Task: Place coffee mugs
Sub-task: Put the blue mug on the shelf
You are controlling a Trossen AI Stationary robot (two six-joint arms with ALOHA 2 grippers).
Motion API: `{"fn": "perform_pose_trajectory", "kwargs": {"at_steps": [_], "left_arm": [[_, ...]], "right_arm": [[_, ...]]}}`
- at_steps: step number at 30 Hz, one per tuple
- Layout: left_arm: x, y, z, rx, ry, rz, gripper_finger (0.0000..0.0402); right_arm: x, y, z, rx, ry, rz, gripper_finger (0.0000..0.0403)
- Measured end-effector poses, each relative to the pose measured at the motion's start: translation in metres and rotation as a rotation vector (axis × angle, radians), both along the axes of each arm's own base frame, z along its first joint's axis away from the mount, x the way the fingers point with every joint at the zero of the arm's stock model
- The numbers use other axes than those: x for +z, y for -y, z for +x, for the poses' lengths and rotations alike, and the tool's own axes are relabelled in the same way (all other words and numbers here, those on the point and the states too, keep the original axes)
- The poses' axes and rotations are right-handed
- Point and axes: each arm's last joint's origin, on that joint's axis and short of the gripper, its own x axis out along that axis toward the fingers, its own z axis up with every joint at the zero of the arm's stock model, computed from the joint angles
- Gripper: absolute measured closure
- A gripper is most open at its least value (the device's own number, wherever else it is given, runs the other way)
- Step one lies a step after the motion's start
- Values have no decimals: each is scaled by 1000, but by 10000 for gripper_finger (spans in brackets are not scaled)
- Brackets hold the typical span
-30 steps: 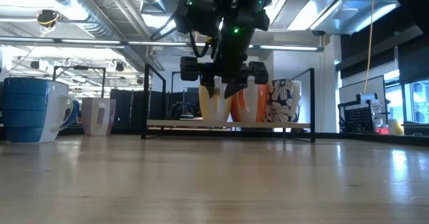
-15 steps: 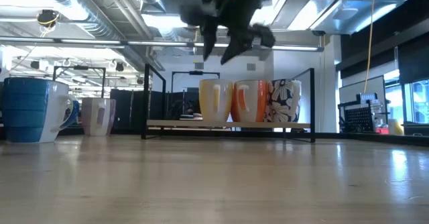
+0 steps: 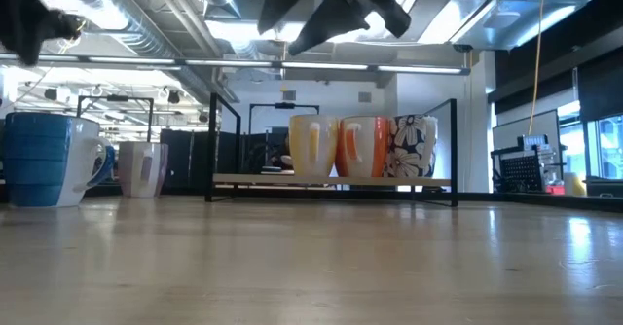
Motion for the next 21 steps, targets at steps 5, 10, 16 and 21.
{"fn": "perform_pose_trajectory", "kwargs": {"at_steps": [5,10,16,21], "left_arm": [[-32,3,3,-28,-112,0,282],[-54,5,12,-34,-160,67,282],[-68,6,19,-99,-207,96,282],[-73,9,25,-155,-208,99,283]], "right_arm": [[-13,-7,6,19,5,23,228],[-12,-6,10,9,36,16,228],[-13,-6,10,16,30,4,228],[-13,-6,10,20,28,9,228]]}}
